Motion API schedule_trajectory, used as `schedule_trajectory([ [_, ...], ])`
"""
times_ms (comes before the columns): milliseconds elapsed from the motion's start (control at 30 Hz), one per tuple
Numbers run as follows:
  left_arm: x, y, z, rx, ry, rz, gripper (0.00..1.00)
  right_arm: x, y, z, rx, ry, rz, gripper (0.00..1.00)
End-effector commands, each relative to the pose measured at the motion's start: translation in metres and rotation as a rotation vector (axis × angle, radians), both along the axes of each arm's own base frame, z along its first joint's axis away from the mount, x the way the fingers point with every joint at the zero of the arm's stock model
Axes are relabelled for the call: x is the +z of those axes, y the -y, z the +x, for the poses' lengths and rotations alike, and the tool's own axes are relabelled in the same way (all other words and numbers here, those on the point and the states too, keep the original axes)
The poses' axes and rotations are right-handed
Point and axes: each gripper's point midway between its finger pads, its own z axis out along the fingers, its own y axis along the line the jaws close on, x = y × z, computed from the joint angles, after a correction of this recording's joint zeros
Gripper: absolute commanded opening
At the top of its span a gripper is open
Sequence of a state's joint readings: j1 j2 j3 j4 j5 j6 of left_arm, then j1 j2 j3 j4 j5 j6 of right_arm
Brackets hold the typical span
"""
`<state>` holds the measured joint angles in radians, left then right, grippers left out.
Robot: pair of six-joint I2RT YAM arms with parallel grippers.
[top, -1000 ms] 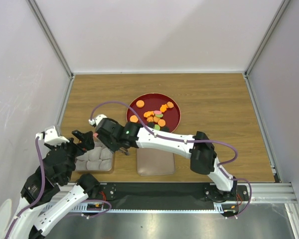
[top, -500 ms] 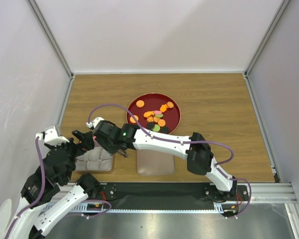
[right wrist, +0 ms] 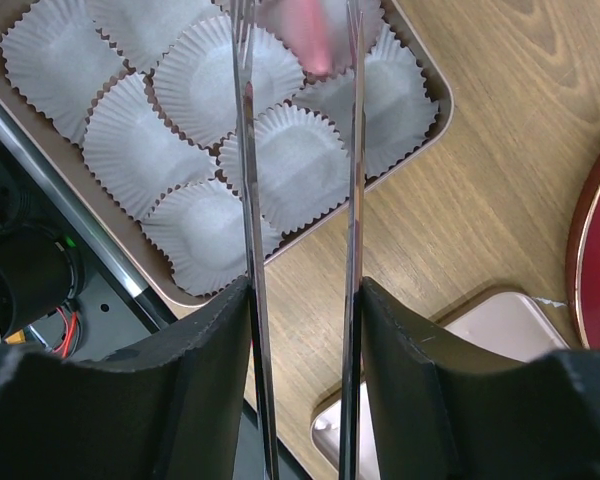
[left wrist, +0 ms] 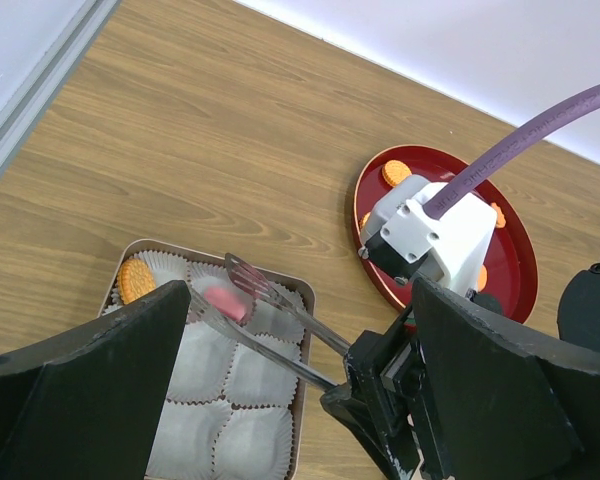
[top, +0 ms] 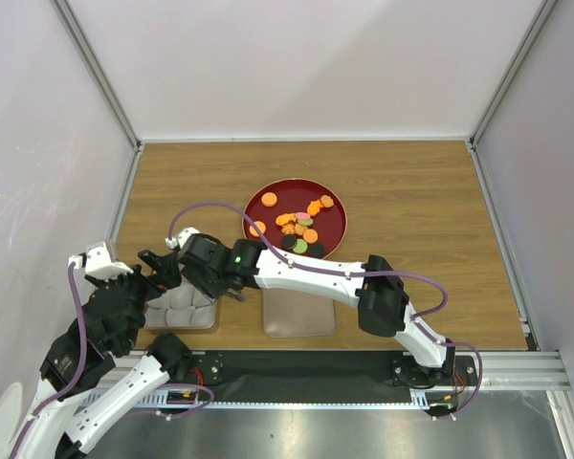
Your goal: Pack the cookies
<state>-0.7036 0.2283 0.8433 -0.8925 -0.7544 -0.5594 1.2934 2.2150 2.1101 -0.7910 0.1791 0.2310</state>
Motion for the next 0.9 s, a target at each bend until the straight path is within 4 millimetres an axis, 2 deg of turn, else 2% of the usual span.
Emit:
schedule_trajectory([
  [0, 0.000, 0.001, 0.003, 0.011, 0.001, -0.002, 1.00, 0.025, -0.010, 0.006, -0.006, 0.050, 0.057, 0.50],
  [233, -0.001, 0.001, 0.003, 0.011, 0.000, 0.000, 1.00, 0.034, -0.010, 0.009, -0.014, 0.068, 0.071, 0.53],
  [467, 0.000, -0.001, 0.002, 0.015, 0.003, -0.002, 1.00, 0.067, 0.002, 0.014, -0.042, 0.115, 0.117, 0.51],
  [567, 0.000, 0.000, 0.002, 0.013, 0.004, -0.005, 1.00, 0.075, 0.010, 0.018, -0.063, 0.131, 0.124, 0.51],
  [667, 0.000, 0.000, 0.002, 0.012, 0.004, -0.002, 1.00, 0.083, 0.023, 0.025, -0.096, 0.141, 0.132, 0.50],
  [800, 0.001, 0.000, 0.002, 0.011, 0.008, -0.006, 1.00, 0.088, 0.050, 0.038, -0.164, 0.164, 0.117, 0.49],
  [867, 0.000, 0.000, 0.002, 0.006, 0.009, -0.006, 1.00, 0.087, 0.072, 0.047, -0.215, 0.162, 0.108, 0.49],
])
